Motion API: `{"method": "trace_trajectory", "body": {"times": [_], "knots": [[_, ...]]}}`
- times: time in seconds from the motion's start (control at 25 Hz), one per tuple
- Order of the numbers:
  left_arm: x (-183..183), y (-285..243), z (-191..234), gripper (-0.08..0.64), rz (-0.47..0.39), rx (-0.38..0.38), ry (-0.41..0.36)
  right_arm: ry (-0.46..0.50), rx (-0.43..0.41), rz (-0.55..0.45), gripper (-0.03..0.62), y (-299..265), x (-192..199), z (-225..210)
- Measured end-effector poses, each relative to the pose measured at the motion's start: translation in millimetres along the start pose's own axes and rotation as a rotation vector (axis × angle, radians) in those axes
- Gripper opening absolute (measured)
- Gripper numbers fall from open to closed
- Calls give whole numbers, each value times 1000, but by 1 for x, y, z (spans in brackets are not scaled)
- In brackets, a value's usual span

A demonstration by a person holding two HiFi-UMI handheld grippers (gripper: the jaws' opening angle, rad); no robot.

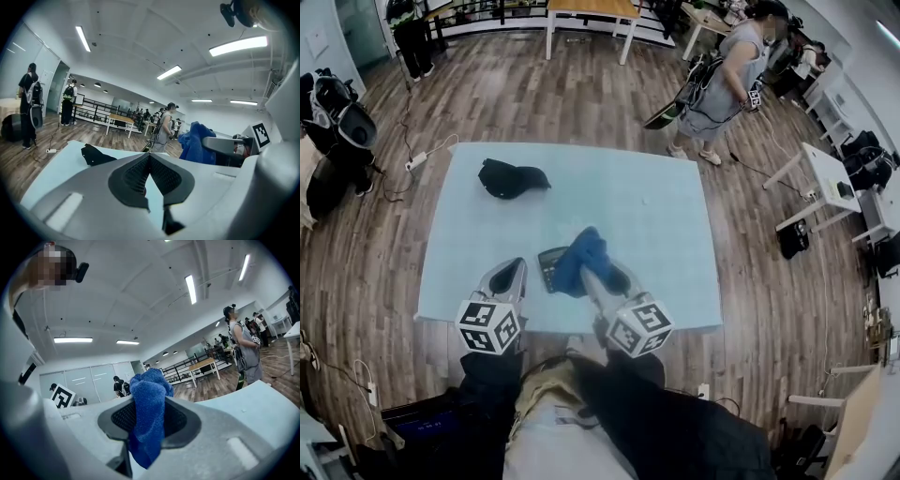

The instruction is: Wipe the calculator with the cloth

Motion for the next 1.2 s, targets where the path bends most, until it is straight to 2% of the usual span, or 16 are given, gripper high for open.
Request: {"method": "trace_trajectory", "body": {"times": [0.36, 0.64, 0.88, 1.2], "knots": [[0, -54, -16, -2, 61, -33, -9, -56, -16, 46, 126, -13, -6, -60], [30, -74, 7, -2, 164, -82, 11, -105, 18, 134, 126, -28, 22, -85], [66, -98, 29, -2, 264, -99, 9, -106, 65, 316, 126, -41, 66, -108], [136, -124, 60, -2, 474, -83, 44, -95, 109, 609, 126, -57, 147, -123]]}}
Point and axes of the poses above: the fingertips, and each gripper's own axes: y backward along the fingers, z to its left, x out of its underside, the point moved 6 cm from there along y, backward along the fingers, and after that the axes turned 8 degrees about -x, right-handed, at the moved point
